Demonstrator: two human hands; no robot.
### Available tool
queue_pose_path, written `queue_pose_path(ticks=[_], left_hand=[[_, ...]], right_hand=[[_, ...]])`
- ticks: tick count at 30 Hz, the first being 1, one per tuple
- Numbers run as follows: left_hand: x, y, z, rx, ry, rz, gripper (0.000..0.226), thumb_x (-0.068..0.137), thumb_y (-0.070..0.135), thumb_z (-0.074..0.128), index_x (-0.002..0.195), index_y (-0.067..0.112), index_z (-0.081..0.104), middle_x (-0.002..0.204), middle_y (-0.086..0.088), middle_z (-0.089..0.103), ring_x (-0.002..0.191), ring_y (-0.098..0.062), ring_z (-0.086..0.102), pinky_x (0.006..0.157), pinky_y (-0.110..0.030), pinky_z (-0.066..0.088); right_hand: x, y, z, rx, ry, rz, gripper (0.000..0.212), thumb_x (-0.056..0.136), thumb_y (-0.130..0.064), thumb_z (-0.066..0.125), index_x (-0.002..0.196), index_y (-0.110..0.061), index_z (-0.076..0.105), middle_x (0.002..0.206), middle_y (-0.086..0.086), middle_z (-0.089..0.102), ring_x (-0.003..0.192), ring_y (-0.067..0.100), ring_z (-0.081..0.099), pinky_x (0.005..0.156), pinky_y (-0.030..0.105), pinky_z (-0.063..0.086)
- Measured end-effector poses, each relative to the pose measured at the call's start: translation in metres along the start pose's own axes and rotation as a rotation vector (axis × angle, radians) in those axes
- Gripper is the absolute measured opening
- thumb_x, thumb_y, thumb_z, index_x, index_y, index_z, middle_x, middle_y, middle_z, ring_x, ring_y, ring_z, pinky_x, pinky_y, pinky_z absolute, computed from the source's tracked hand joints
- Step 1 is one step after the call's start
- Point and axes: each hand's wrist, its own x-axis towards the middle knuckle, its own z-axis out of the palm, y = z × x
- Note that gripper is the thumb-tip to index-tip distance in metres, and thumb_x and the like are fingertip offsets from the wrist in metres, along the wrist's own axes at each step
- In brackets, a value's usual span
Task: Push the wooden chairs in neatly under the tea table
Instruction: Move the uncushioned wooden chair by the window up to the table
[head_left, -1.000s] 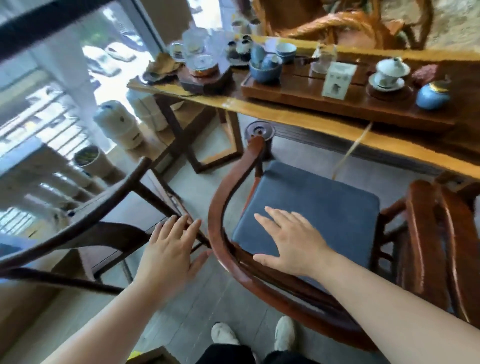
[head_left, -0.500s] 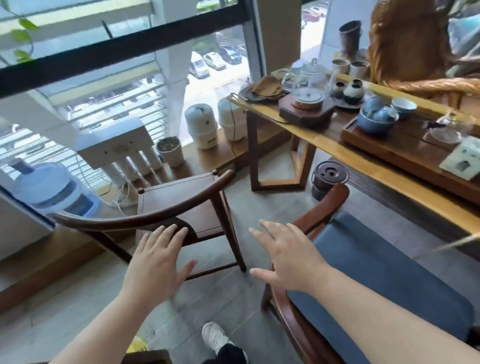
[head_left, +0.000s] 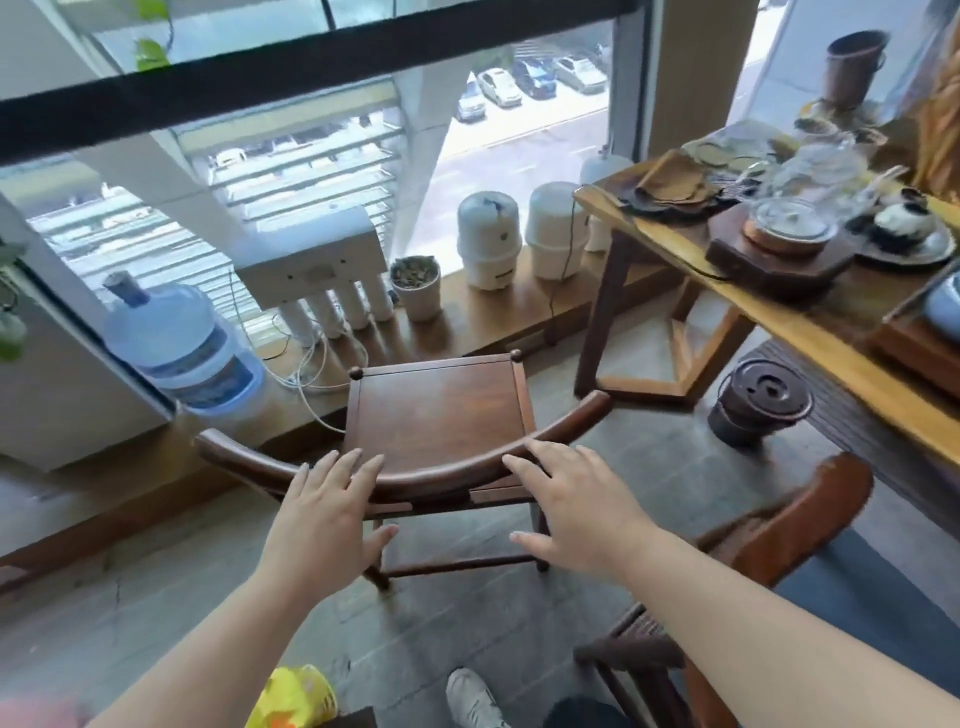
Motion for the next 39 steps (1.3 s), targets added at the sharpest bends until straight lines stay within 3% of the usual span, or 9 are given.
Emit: queue_pose_path(ticks=[6, 9, 13, 16, 18, 21, 27, 39], left_hand=[[0.014, -0.028, 0.02, -0.012, -0.038, -0.028, 0.084, 0.068, 0.058, 0.074, 0.139, 0.02, 0.047, 0.14, -0.011, 0.051, 0.132, -0.034, 0.041, 0.107, -0.056, 0.031], [0.021, -0.04, 0.029, -0.003, -0.112, -0.042, 0.081, 0.071, 0.057, 0.071, 0.139, 0.023, 0.045, 0.141, -0.007, 0.05, 0.133, -0.031, 0.038, 0.109, -0.055, 0.027], [0.042, -0.051, 0.031, 0.035, -0.188, -0.014, 0.073, 0.072, 0.05, 0.072, 0.135, 0.022, 0.048, 0.134, -0.003, 0.054, 0.129, -0.028, 0.041, 0.109, -0.059, 0.026], [0.058, -0.059, 0.025, 0.077, -0.322, -0.008, 0.061, 0.077, 0.049, 0.063, 0.131, 0.026, 0.046, 0.128, 0.003, 0.056, 0.125, -0.023, 0.045, 0.11, -0.052, 0.023], [0.068, -0.062, 0.019, 0.137, -0.422, 0.041, 0.044, 0.08, 0.048, 0.057, 0.118, 0.029, 0.049, 0.117, 0.006, 0.06, 0.114, -0.022, 0.053, 0.104, -0.045, 0.032], [0.076, -0.065, 0.016, 0.182, -0.487, 0.106, 0.025, 0.079, 0.041, 0.051, 0.101, 0.03, 0.052, 0.103, 0.008, 0.064, 0.099, -0.021, 0.06, 0.086, -0.036, 0.042], [0.091, -0.075, 0.021, 0.175, -0.572, 0.177, 0.038, 0.068, 0.034, 0.046, 0.104, 0.035, 0.06, 0.084, 0.009, 0.067, 0.077, -0.018, 0.063, 0.07, -0.034, 0.052], [0.15, -0.142, 0.009, 0.246, -0.581, 0.394, 0.016, 0.071, 0.037, 0.048, 0.086, 0.033, 0.051, 0.084, 0.011, 0.065, 0.081, -0.015, 0.064, 0.066, -0.028, 0.047]], right_hand=[[0.058, 0.0, 0.001, -0.068, -0.139, -0.055, 0.087, 0.083, -0.064, 0.058, 0.152, -0.025, 0.022, 0.159, 0.01, 0.025, 0.144, 0.027, 0.022, 0.117, 0.048, 0.016], [0.082, 0.009, 0.006, -0.074, -0.261, -0.055, 0.086, 0.078, -0.069, 0.058, 0.147, -0.026, 0.03, 0.152, 0.007, 0.037, 0.137, 0.027, 0.035, 0.114, 0.049, 0.025], [0.107, 0.025, 0.006, -0.109, -0.411, -0.107, 0.056, 0.075, -0.062, 0.057, 0.118, -0.027, 0.051, 0.109, -0.001, 0.063, 0.102, 0.025, 0.06, 0.084, 0.038, 0.044], [0.125, 0.033, -0.005, -0.071, -0.512, -0.141, 0.039, 0.074, -0.057, 0.062, 0.097, -0.026, 0.057, 0.089, -0.005, 0.064, 0.084, 0.023, 0.06, 0.062, 0.032, 0.042], [0.137, 0.037, -0.008, -0.031, -0.606, -0.153, 0.04, 0.07, -0.06, 0.065, 0.088, -0.025, 0.059, 0.083, -0.006, 0.062, 0.077, 0.021, 0.056, 0.056, 0.031, 0.04], [0.148, 0.037, -0.004, 0.007, -0.74, -0.171, 0.034, 0.068, -0.05, 0.067, 0.085, -0.022, 0.063, 0.079, -0.003, 0.064, 0.072, 0.022, 0.059, 0.061, 0.034, 0.052], [0.165, 0.027, -0.002, 0.036, -0.925, -0.146, 0.025, 0.072, -0.033, 0.07, 0.085, -0.012, 0.066, 0.069, 0.0, 0.062, 0.06, 0.021, 0.057, 0.055, 0.032, 0.048], [0.182, -0.014, 0.014, 0.11, -0.743, 0.034, 0.021, 0.066, -0.037, 0.063, 0.084, -0.026, 0.064, 0.072, -0.006, 0.061, 0.068, 0.021, 0.06, 0.065, 0.034, 0.055]])
